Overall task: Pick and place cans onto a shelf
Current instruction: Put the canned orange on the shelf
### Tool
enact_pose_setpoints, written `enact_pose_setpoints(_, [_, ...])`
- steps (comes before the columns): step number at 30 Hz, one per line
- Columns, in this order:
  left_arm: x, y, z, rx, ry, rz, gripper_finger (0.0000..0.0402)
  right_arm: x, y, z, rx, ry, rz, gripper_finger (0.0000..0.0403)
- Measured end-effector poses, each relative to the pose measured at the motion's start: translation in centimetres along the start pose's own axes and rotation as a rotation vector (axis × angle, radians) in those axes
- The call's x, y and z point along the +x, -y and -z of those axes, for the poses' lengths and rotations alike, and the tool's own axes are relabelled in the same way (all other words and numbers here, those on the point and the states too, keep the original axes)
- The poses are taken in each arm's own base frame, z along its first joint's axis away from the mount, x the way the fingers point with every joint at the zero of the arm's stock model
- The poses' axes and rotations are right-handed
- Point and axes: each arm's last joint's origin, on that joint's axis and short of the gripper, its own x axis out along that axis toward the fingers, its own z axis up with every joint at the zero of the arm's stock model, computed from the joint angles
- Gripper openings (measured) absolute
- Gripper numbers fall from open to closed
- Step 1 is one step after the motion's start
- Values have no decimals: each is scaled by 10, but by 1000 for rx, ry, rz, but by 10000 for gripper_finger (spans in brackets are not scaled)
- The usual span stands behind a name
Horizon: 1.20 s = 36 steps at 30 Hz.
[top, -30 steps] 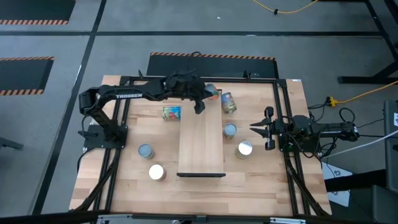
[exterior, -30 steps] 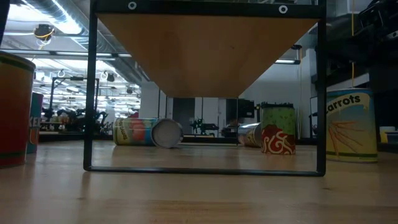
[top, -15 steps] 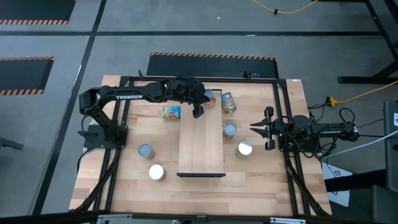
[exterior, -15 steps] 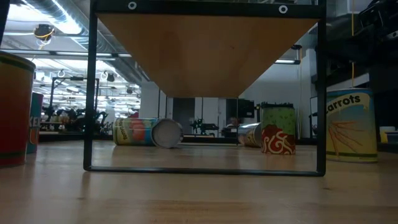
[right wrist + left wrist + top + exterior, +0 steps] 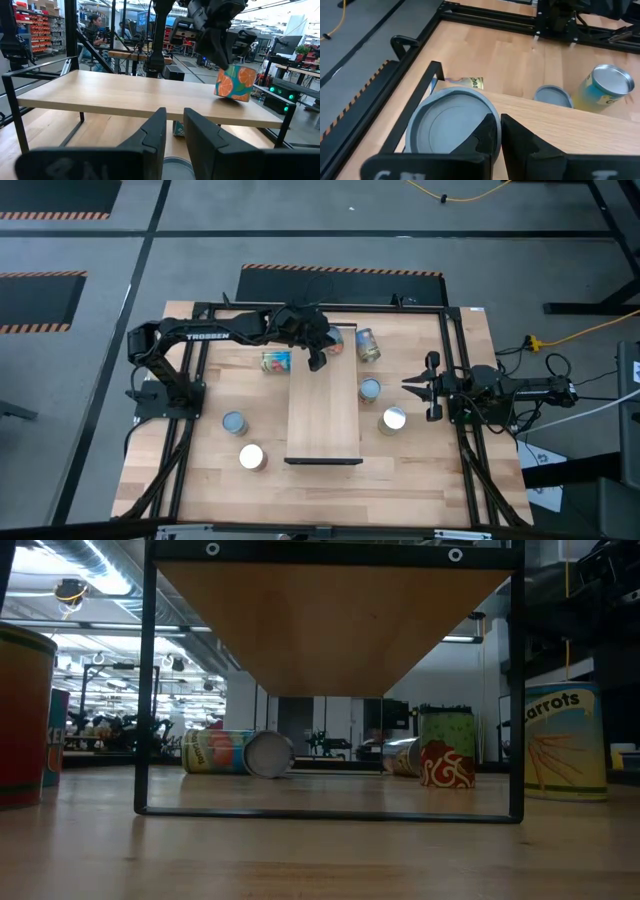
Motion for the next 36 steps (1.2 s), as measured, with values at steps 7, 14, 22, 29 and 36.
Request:
enact_pose_setpoints(7, [0,0,0,-1,0,-12,25,0,0,0,0,-1,0,72])
enact_pose_setpoints(14, [0,0,0,-2,-2,-12,72,0,0,0,0,0,0,72])
enact_pose_setpoints(22, [0,2,0,1,-2,-8,117,0,0,0,0,0,0,72])
enact_pose_setpoints(29, [0,5,0,8,6,-3,132,0,0,0,0,0,0,72])
enact_pose_setpoints(36, [0,5,-8,12,84,-2,133,0,0,0,0,-1,0,72])
